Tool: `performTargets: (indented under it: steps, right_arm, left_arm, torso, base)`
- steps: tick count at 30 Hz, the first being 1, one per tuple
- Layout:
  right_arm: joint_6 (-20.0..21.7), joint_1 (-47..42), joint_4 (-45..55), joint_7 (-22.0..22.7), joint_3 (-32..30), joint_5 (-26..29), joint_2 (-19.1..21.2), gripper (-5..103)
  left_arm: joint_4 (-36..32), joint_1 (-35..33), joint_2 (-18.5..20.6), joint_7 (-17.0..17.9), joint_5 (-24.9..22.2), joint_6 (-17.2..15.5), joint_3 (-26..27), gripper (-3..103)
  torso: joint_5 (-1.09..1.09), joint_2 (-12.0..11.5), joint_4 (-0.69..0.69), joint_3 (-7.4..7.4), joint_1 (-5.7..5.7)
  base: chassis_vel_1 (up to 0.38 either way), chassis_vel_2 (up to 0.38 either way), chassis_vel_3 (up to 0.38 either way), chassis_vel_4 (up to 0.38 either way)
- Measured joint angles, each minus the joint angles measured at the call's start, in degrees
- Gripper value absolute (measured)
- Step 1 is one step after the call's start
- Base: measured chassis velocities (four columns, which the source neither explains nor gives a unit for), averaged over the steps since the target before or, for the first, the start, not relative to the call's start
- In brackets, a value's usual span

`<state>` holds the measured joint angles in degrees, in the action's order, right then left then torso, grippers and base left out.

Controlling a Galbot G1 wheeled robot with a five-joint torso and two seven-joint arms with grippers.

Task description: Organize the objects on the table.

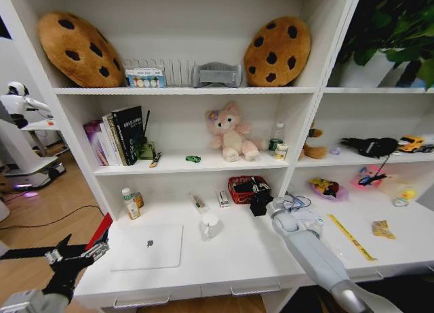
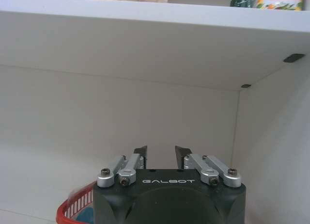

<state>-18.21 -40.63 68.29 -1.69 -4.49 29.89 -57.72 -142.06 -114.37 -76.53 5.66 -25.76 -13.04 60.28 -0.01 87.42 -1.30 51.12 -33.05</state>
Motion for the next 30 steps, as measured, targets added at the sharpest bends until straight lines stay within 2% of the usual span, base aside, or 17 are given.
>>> performTargets:
  steps: [1, 4, 5, 8, 9, 11, 12, 15, 17, 19, 20, 25, 27, 28, 29, 30]
  right_arm:
    - [0.00, 0.00, 0.00, 0.00, 0.00, 0.00, 0.00, 30]
    - [0.24, -2.38, 1.41, -0.02, -1.50, 0.39, 0.72, 46]
    - [0.24, -2.38, 1.41, -0.02, -1.50, 0.39, 0.72, 46]
    - [1.49, -6.06, 5.56, -0.02, -3.42, 1.55, 2.05, 62]
    - [1.49, -6.06, 5.56, -0.02, -3.42, 1.55, 2.05, 62]
    - [3.50, -10.37, 11.64, 0.43, -5.17, 2.69, 3.90, 73]
    - [3.50, -10.37, 11.64, 0.43, -5.17, 2.69, 3.90, 73]
    - [4.80, -14.97, 18.36, 2.51, -7.67, 1.26, 5.60, 89]
    - [5.42, -16.96, 21.61, 3.59, -8.34, 1.23, 6.28, 89]
    - [6.77, -22.68, 29.75, 5.57, -10.83, 1.96, 7.85, 98]
    - [7.58, -26.88, 34.01, 6.18, -13.76, 2.42, 8.17, 99]
    - [8.72, -34.89, 39.44, 6.89, -19.51, 3.24, 8.17, 100]
    - [9.37, -42.90, 43.86, 6.90, -25.58, 3.68, 7.65, 100]
    - [9.50, -50.24, 47.00, 5.71, -32.36, 3.02, 6.45, 100]
    - [9.50, -50.24, 47.00, 5.71, -32.36, 3.02, 6.45, 100]
    - [8.99, -55.01, 47.92, 4.30, -37.33, 1.30, 5.18, 100]
  left_arm:
    - [0.00, 0.00, 0.00, 0.00, 0.00, 0.00, 0.00, 100]
    - [0.00, 0.00, 0.00, 0.00, 0.00, 0.00, 0.00, 100]
    - [0.00, 0.00, 0.00, 0.00, 0.00, 0.00, 0.00, 100]
    - [0.00, 0.00, 0.00, 0.00, 0.00, 0.00, 0.00, 100]
    - [0.00, 0.00, 0.00, 0.00, 0.00, 0.00, 0.00, 100]
    - [0.00, 0.00, 0.00, -0.01, 0.00, -0.01, 0.00, 100]
    - [0.00, 0.00, 0.00, -0.01, 0.00, -0.01, 0.00, 100]
    - [0.00, 0.00, 0.00, 0.00, 0.00, -0.01, 0.00, 100]
    - [0.00, 0.00, 0.00, 0.01, 0.00, -0.01, 0.00, 100]
    - [0.00, 0.00, 0.00, -0.01, 0.00, -0.01, 0.00, 100]
    - [0.00, 0.00, 0.00, 0.00, 0.00, 0.00, 0.00, 100]
    - [0.00, 0.00, 0.00, 0.02, 0.00, -0.01, 0.01, 100]
    - [0.00, 0.00, 0.00, -0.03, -0.01, -0.01, -0.01, 100]
    - [0.00, 0.00, 0.00, -0.01, 0.00, -0.01, 0.00, 100]
    - [0.00, 0.00, 0.00, -0.01, 0.00, -0.01, 0.00, 100]
    - [0.00, 0.00, 0.00, 0.01, 0.00, -0.01, 0.00, 100]
  torso:
    - [0.00, 0.00, 0.00, 0.00, 0.00]
    - [0.01, 0.00, 0.00, 0.00, 0.00]
    - [0.01, 0.00, 0.00, 0.00, 0.00]
    - [0.02, 0.00, 0.01, 0.00, -0.01]
    - [0.02, 0.00, 0.01, 0.00, -0.01]
    - [0.01, 0.00, -0.01, 0.00, 0.00]
    - [0.01, 0.00, -0.01, 0.00, 0.00]
    - [0.00, 0.00, 0.00, 0.00, 0.00]
    - [0.01, 0.00, 0.00, 0.00, 0.00]
    - [0.01, 0.00, 0.02, 0.00, 0.00]
    - [0.01, 0.00, 0.02, 0.00, 0.00]
    - [0.00, 0.01, 0.01, -0.01, 0.00]
    - [0.02, 0.00, -0.02, 0.00, 0.00]
    - [-0.01, 0.01, -0.01, -0.01, 0.01]
    - [-0.01, 0.01, -0.01, -0.01, 0.01]
    - [0.01, 0.01, -0.01, -0.01, 0.01]
  base:
    - [0.000, 0.000, 0.000, 0.000]
    - [0.000, 0.000, 0.000, 0.000]
    - [0.000, 0.000, 0.000, 0.000]
    - [0.000, 0.000, 0.000, 0.000]
    - [0.000, 0.000, 0.000, 0.000]
    - [0.000, 0.000, 0.000, 0.000]
    - [0.000, 0.000, 0.000, 0.000]
    - [0.000, 0.000, 0.000, 0.000]
    - [0.000, 0.000, 0.000, 0.000]
    - [0.000, 0.000, 0.000, 0.000]
    - [0.000, 0.000, 0.000, 0.000]
    - [0.000, 0.000, 0.000, 0.000]
    - [0.000, 0.000, 0.000, 0.000]
    - [0.000, 0.000, 0.000, 0.000]
    - [0.000, 0.000, 0.000, 0.000]
    - [0.000, 0.000, 0.000, 0.000]
